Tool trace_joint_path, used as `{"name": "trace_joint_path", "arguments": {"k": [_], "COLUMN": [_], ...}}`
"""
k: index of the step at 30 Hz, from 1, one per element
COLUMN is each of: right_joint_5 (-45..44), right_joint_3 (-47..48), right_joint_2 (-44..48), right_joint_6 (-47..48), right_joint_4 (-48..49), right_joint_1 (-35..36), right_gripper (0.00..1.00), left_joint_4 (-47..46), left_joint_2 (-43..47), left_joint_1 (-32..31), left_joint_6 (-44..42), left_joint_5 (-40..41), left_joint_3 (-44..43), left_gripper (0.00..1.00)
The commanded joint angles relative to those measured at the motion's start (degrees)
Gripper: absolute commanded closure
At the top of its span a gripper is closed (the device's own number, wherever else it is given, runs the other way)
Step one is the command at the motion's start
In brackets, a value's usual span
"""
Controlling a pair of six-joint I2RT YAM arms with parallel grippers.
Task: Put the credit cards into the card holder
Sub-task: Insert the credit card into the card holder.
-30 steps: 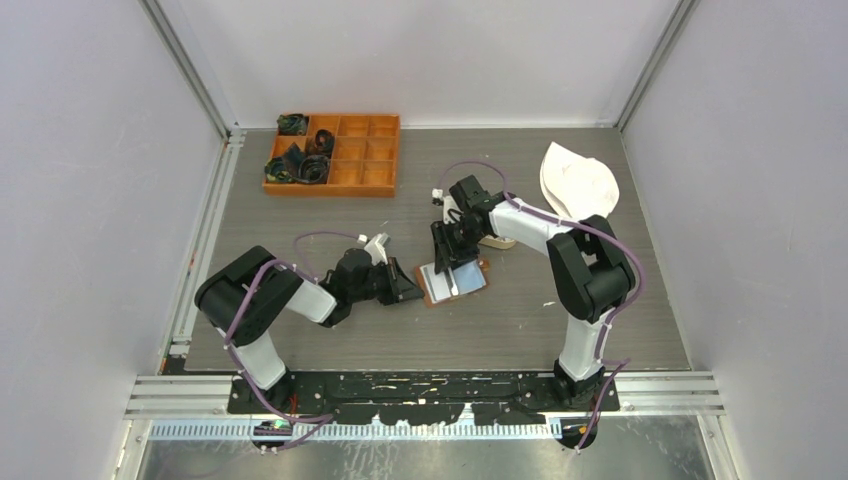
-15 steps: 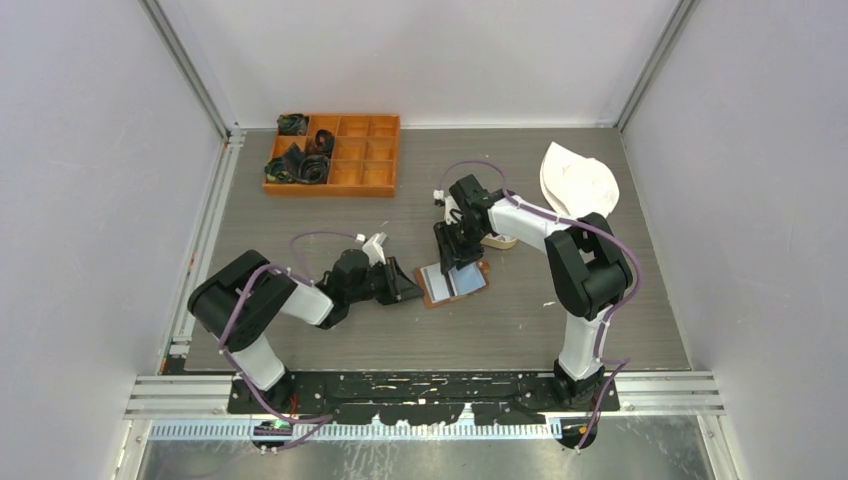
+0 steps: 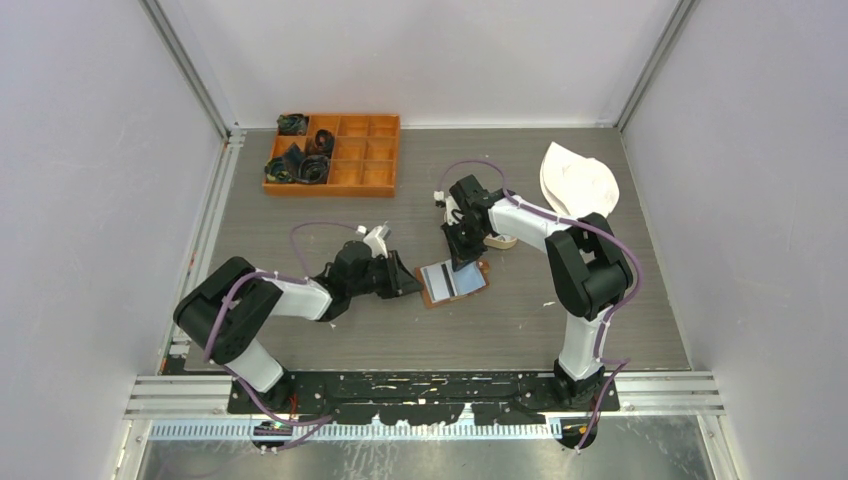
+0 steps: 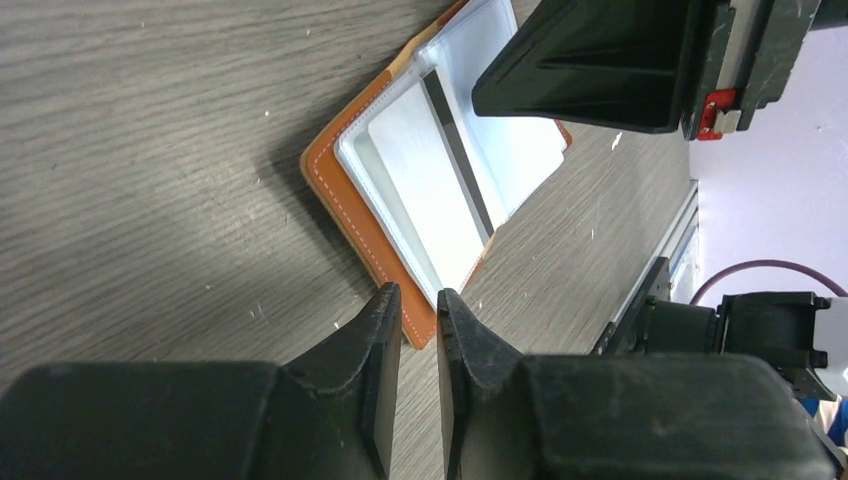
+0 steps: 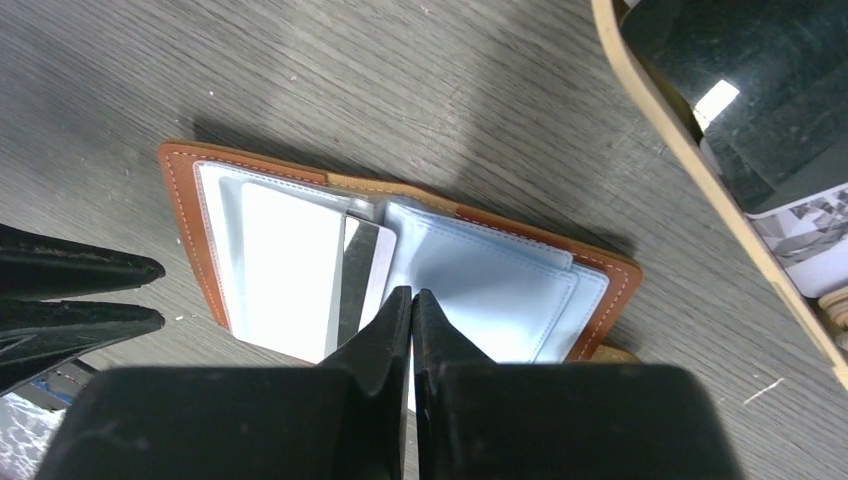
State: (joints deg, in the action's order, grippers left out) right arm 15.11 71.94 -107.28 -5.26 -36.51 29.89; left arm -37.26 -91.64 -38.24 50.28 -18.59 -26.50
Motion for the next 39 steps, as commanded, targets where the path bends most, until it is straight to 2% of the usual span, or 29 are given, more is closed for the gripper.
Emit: {"name": "trace_joint_path", "arguments": {"k": [1, 10, 16, 27, 31, 39], "right_joint_5": [-1.3, 4.4, 8.8, 1.3, -3.1, -2.7], "right_joint_3": [1.9, 2.0, 2.3, 1.5, 1.5, 2.3], "right_joint_2": [1.4, -0.7, -1.6, 5.2, 4.0, -0.8], "right_joint_6": [1.2, -0.2, -1.5, 3.1, 4.1, 3.5], "right_joint_4": [-1.1, -0.7, -0.2, 0.0, -0.2, -0.9], "right_joint_1": [0.0, 1.5, 1.4, 1.3, 1.3, 2.2], "right_gripper": [0.93, 0.94, 0.94, 0.93, 0.93, 0.93], "left_joint_4": [4.6, 4.8, 3.9, 6.0, 6.0, 5.9], "left_joint_2": [-0.7, -5.8, -6.8, -4.3, -4.8, -6.3], "left_joint_1": [0.1, 0.1, 0.2, 0.2, 0.2, 0.2], "left_joint_6": [-2.9, -2.7, -2.3, -3.1, -3.0, -2.7], "left_joint_5": [1.3, -1.2, -2.0, -1.0, -1.1, -2.2], "left_joint_3": [-3.8, -6.8, -7.0, -6.3, -6.5, -7.7], "left_gripper": [0.79, 0.78, 0.81, 0.80, 0.80, 0.81]}}
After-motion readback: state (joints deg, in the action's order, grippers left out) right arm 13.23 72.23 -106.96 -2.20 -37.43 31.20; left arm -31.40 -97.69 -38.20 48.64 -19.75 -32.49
